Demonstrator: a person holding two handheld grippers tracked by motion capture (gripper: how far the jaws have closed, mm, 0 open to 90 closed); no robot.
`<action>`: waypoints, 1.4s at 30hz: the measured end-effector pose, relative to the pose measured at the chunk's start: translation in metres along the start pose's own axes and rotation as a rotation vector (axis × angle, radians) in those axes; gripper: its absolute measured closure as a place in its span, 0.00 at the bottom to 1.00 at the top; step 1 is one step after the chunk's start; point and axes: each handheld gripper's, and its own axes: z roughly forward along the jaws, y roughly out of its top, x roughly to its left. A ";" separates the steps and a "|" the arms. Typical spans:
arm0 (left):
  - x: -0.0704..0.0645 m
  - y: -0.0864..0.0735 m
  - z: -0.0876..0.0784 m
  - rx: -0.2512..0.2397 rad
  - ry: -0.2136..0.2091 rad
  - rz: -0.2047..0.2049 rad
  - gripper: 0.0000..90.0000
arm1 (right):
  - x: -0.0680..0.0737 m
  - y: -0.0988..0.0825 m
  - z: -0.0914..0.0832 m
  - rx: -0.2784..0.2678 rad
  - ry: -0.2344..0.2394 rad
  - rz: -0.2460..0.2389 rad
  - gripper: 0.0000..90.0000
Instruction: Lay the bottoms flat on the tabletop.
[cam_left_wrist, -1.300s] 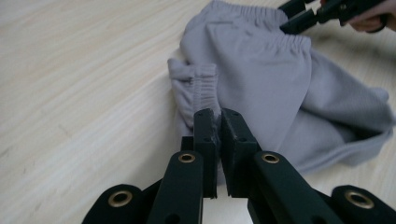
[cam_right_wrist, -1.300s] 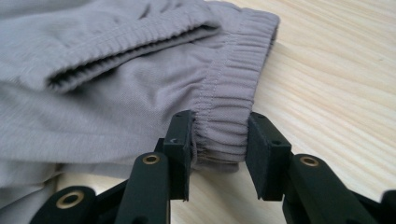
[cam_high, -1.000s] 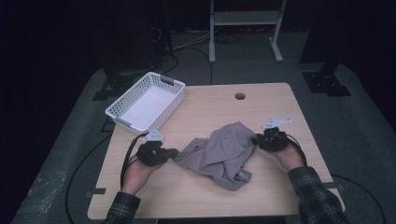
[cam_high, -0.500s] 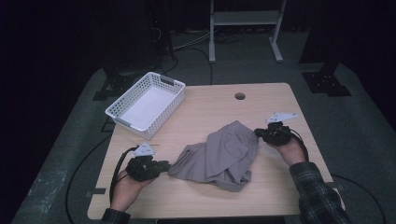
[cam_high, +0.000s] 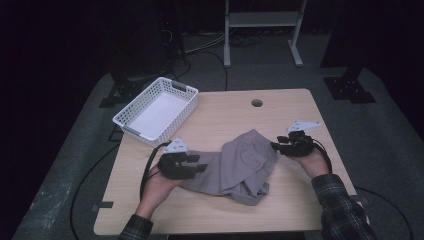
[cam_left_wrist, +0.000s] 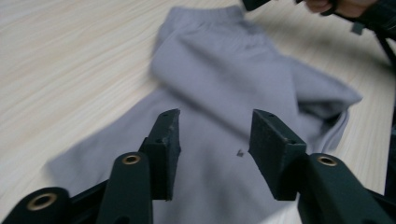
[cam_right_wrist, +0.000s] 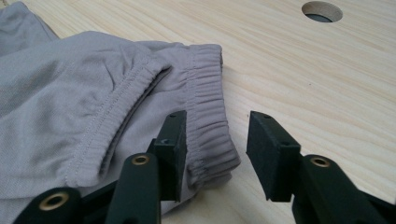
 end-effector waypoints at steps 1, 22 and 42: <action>-0.001 0.004 0.005 0.000 -0.009 0.007 0.55 | -0.001 -0.001 0.000 0.001 -0.003 0.000 0.59; -0.015 0.029 0.121 0.157 -0.119 0.086 0.71 | -0.003 -0.008 0.001 0.014 -0.023 -0.001 0.43; -0.001 0.033 0.067 0.060 -0.077 0.063 1.00 | -0.002 -0.009 0.001 0.023 -0.034 -0.010 0.43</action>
